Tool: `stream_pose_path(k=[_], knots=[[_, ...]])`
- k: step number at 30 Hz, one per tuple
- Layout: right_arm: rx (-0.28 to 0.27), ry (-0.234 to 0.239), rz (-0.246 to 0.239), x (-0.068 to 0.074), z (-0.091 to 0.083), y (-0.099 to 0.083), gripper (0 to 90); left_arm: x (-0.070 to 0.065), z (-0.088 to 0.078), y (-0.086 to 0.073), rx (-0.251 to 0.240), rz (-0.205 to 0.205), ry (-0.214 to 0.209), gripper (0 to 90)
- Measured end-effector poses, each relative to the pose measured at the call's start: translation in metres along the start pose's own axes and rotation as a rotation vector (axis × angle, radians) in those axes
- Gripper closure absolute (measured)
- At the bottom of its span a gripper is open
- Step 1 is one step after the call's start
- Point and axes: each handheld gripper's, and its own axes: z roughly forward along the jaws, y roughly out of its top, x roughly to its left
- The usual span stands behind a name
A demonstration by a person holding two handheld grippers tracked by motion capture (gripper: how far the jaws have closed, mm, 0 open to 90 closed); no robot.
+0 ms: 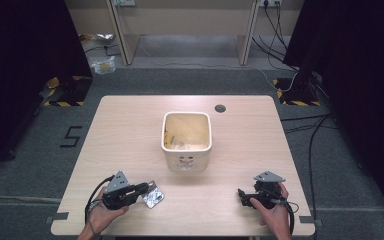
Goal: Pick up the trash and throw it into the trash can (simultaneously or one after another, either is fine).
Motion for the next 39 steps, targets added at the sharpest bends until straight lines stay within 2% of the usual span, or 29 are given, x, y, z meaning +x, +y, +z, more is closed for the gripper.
stream_pose_path(k=[4, 10, 21, 27, 31, 39], knots=[[0.0, 0.0, 0.0, 0.0, 0.0, 0.0, 0.2, 0.0, -0.003, 0.004, -0.003, 0.016, 0.001, 82.3], [0.0, 0.0, 0.0, 0.0, 0.0, 0.0, 0.2, 0.004, -0.01, 0.012, -0.018, 0.03, 0.026, 82.3], [0.0, 0.0, 0.0, 0.0, 0.0, 0.0, 0.2, 0.023, -0.034, 0.04, -0.086, 0.042, 0.103, 82.3], [0.0, 0.0, 0.001, 0.0, 0.0, 0.0, 0.2, 0.032, -0.044, 0.052, -0.114, 0.041, 0.125, 82.2], [0.0, 0.0, 0.0, 0.0, 0.0, 0.0, 0.2, 0.035, -0.048, 0.06, -0.134, 0.046, 0.132, 82.2], [0.0, 0.0, 0.002, 0.0, 0.0, 0.0, 0.2, 0.042, -0.054, 0.074, -0.14, 0.054, 0.136, 82.2]])
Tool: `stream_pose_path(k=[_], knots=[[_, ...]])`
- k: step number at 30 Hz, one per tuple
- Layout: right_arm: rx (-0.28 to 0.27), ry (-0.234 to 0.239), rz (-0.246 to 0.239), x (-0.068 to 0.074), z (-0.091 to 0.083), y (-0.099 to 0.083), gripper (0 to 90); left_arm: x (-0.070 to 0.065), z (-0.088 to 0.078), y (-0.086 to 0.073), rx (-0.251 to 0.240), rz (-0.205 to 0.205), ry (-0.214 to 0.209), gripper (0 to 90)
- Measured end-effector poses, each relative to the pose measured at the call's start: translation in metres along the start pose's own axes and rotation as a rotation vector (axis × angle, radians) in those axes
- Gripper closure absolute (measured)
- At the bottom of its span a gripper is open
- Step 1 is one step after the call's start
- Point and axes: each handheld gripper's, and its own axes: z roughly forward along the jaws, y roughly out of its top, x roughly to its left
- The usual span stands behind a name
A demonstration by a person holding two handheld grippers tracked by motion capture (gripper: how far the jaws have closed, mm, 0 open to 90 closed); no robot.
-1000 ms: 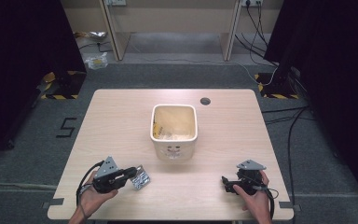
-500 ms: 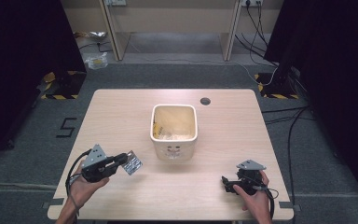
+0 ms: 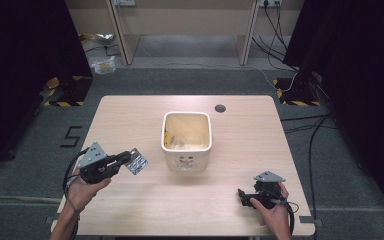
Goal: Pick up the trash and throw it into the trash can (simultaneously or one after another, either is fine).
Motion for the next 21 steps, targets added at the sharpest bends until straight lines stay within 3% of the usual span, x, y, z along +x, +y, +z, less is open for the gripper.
stream_pose_path(k=[21], knots=[[0.0, 0.0, 0.002, 0.0, 0.0, 0.0, 0.2, 0.012, -0.005, 0.048, -0.018, 0.048, 0.005, 82.2]])
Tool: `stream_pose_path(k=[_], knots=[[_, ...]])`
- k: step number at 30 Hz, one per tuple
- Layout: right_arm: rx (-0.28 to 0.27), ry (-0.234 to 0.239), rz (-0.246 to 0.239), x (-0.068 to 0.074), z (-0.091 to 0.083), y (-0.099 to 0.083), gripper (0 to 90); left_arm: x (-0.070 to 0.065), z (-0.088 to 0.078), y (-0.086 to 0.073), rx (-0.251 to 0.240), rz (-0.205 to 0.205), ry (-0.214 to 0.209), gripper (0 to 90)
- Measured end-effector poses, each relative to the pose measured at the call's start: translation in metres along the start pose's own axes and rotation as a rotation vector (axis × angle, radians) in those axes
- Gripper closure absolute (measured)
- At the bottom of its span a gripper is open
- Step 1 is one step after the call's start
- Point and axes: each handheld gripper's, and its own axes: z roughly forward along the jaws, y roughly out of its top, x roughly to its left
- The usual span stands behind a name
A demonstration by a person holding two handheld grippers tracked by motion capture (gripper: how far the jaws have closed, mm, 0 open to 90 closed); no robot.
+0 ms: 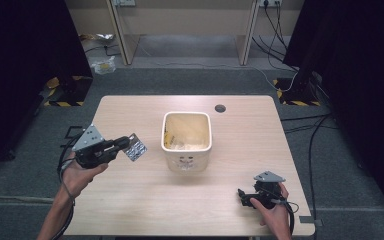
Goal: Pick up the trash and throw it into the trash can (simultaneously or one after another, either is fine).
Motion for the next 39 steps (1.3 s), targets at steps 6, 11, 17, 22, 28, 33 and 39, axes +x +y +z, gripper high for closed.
stream_pose_path(k=[6, 11, 17, 22, 28, 33, 39], knots=[[0.0, 0.0, -0.003, 0.0, 0.0, 0.0, 0.2, 0.003, 0.002, 0.016, 0.002, 0.017, -0.001, 82.2], [0.0, 0.0, -0.003, 0.0, 0.0, 0.0, 0.2, 0.002, 0.007, 0.029, -0.003, 0.028, -0.016, 82.2], [0.0, 0.0, 0.0, 0.0, 0.0, 0.0, 0.2, 0.001, 0.017, 0.045, -0.019, 0.031, -0.037, 82.2], [0.0, 0.0, -0.004, 0.0, 0.0, 0.0, 0.2, -0.001, 0.024, 0.056, -0.027, 0.04, -0.049, 82.2], [-0.002, 0.0, -0.004, 0.0, 0.0, 0.0, 0.2, -0.005, 0.037, 0.067, -0.019, 0.044, -0.065, 82.1], [-0.002, 0.0, -0.005, 0.0, 0.0, 0.0, 0.2, -0.007, 0.049, 0.073, -0.021, 0.039, -0.082, 82.1], [-0.001, 0.001, -0.005, 0.0, 0.0, 0.0, 0.2, -0.013, 0.066, 0.078, -0.017, 0.039, -0.105, 82.2]])
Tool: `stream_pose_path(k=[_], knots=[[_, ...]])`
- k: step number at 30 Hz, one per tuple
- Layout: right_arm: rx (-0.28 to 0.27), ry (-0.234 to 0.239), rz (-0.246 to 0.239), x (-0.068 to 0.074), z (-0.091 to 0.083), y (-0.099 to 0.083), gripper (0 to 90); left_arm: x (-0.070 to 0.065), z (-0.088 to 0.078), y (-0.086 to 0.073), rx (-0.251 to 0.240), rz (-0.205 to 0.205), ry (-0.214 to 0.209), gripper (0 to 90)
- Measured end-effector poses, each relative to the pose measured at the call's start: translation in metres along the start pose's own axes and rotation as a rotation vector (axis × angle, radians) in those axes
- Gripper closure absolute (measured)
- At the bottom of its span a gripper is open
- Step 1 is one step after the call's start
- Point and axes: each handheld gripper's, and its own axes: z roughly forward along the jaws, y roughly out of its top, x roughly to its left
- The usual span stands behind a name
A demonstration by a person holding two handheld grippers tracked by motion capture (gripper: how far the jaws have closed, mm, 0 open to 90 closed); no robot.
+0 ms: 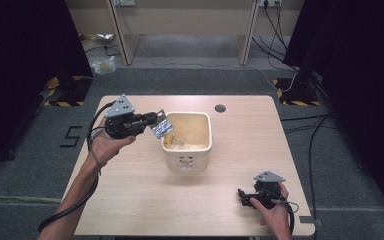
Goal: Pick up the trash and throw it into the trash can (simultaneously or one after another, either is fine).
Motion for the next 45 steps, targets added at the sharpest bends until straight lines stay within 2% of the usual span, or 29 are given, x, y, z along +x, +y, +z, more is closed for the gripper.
stream_pose_path(k=[10, 14, 28, 30, 34, 40, 45], knots=[[0.0, 0.001, -0.002, 0.0, 0.0, 0.0, 0.2, -0.003, 0.036, -0.002, 0.032, -0.029, -0.044, 82.1], [0.0, 0.001, -0.002, 0.0, 0.0, 0.0, 0.1, -0.004, 0.045, -0.005, 0.044, -0.031, -0.049, 82.0], [-0.001, 0.001, -0.001, 0.0, 0.0, 0.0, 0.2, -0.004, 0.064, -0.016, 0.085, -0.041, -0.048, 81.8], [0.0, 0.001, -0.001, 0.0, 0.0, 0.0, 0.2, -0.007, 0.069, -0.018, 0.105, -0.026, -0.045, 81.7], [-0.001, 0.001, -0.001, 0.0, 0.0, 0.0, 0.2, -0.008, 0.075, -0.021, 0.123, -0.026, -0.053, 81.4], [0.0, 0.001, -0.002, 0.0, 0.0, 0.0, 0.2, -0.008, 0.08, -0.026, 0.146, -0.029, -0.053, 80.2], [0.0, 0.001, -0.002, 0.0, 0.0, 0.0, 0.2, -0.007, 0.081, -0.025, 0.146, -0.034, -0.055, 79.1]])
